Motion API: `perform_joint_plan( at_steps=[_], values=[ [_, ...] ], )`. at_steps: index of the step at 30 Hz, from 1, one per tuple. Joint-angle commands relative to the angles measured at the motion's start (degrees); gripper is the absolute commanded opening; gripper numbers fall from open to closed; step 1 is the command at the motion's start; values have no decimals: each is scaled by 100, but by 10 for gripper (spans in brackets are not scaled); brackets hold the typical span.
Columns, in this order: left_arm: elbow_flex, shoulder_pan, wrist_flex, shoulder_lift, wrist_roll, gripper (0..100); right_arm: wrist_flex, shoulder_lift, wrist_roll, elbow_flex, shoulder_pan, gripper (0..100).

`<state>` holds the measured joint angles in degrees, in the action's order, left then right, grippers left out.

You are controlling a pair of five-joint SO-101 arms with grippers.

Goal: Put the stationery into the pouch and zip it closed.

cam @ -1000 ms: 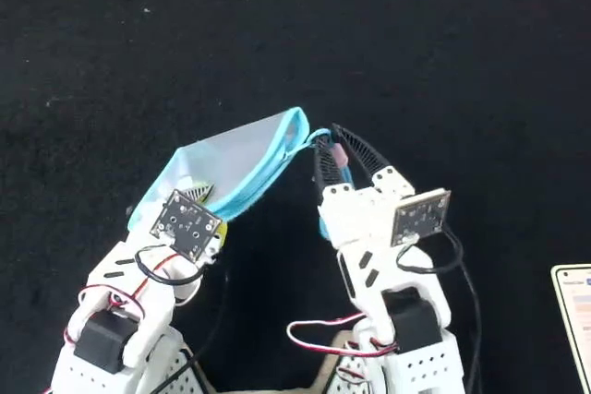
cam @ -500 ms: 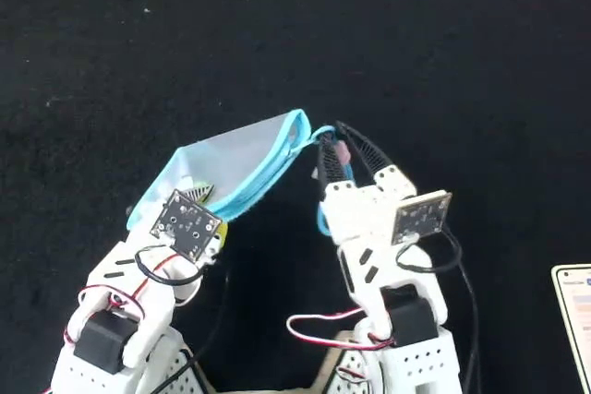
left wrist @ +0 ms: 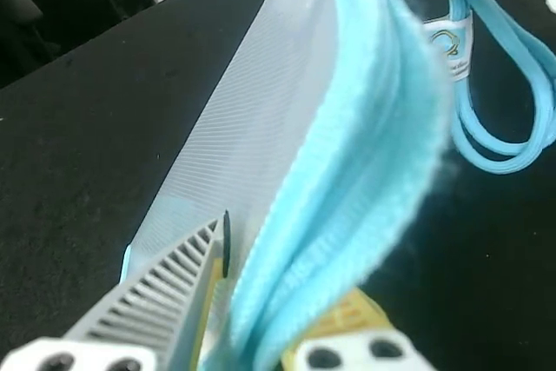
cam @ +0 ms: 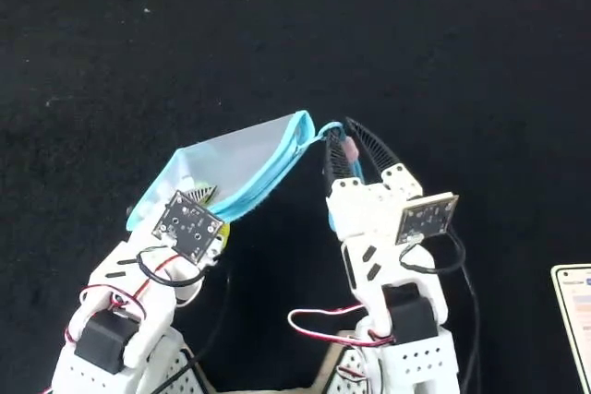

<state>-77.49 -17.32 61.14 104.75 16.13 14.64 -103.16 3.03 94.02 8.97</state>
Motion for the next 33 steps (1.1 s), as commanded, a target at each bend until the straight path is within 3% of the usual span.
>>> perform_joint_plan(
  at_steps=[1,11,26,33],
  values=[
    [-13,40,105,-18,44,29,-325,-541,35,-48,-730,11],
    [-13,40,105,-18,44,29,-352,-338,35,-84,-730,11],
    [-13,40,97,-9,44,29,-844,3319,35,-1490,-765,11],
    [-13,40,97,-9,44,29,-844,3873,62,-1736,-765,11]
  ],
)
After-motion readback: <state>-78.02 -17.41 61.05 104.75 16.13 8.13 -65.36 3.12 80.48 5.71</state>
